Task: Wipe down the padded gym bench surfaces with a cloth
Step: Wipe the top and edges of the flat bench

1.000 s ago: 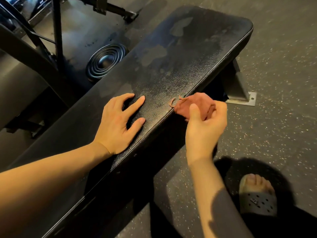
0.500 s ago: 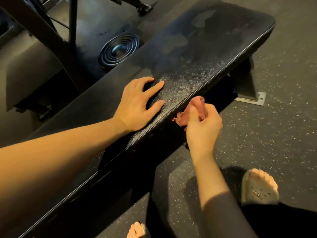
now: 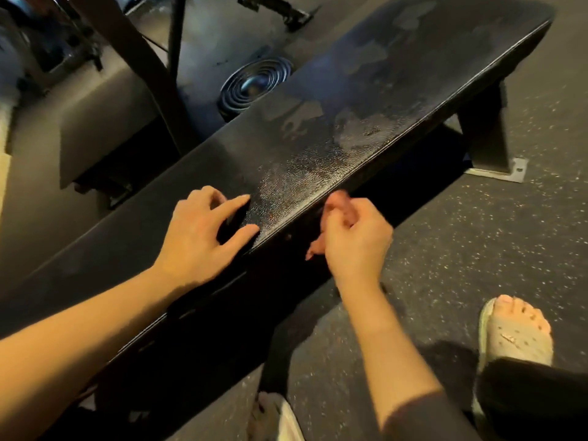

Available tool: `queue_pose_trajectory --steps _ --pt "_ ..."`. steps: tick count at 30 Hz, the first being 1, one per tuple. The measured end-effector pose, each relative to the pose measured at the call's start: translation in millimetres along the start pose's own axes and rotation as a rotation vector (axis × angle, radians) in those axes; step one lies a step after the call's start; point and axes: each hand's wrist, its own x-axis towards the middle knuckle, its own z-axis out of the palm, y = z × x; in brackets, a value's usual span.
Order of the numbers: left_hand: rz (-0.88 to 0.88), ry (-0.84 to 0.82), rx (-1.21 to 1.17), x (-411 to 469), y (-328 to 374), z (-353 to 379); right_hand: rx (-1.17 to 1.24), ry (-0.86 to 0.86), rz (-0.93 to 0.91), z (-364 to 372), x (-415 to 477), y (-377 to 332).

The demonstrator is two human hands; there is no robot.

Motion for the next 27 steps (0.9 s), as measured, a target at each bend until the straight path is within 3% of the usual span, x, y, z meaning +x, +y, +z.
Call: queue_pose_trajectory --steps 5,9,12,16,19,21,25,27 --pt "0.073 0.028 0.017 -9 -10 13 -0.001 0.069 -0.019 1 -6 -3" --pt "0.081 0.072 -0.038 -10 -10 20 0.034 -0.131 -0.181 36 -88 8" --pt "0.078 0.084 -0.047 -11 -11 20 -0.006 -0.214 -0.2 33 -69 16" --pt "0.071 0.078 -0.061 -12 -10 22 -0.046 0.01 -0.04 13 3 24" --pt "0.074 0.081 -0.062 -11 -12 24 -0.074 0.115 -0.026 10 3 11" --pt "0.074 0.081 -0.061 -11 -11 24 -0.089 0.067 -0.098 22 -31 8" --pt "0.077 0.085 -0.052 -11 -11 23 -0.067 -0.207 -0.174 32 -81 10" --pt "0.073 0.085 -0.052 -11 -12 24 -0.102 -0.097 -0.144 22 -48 14"
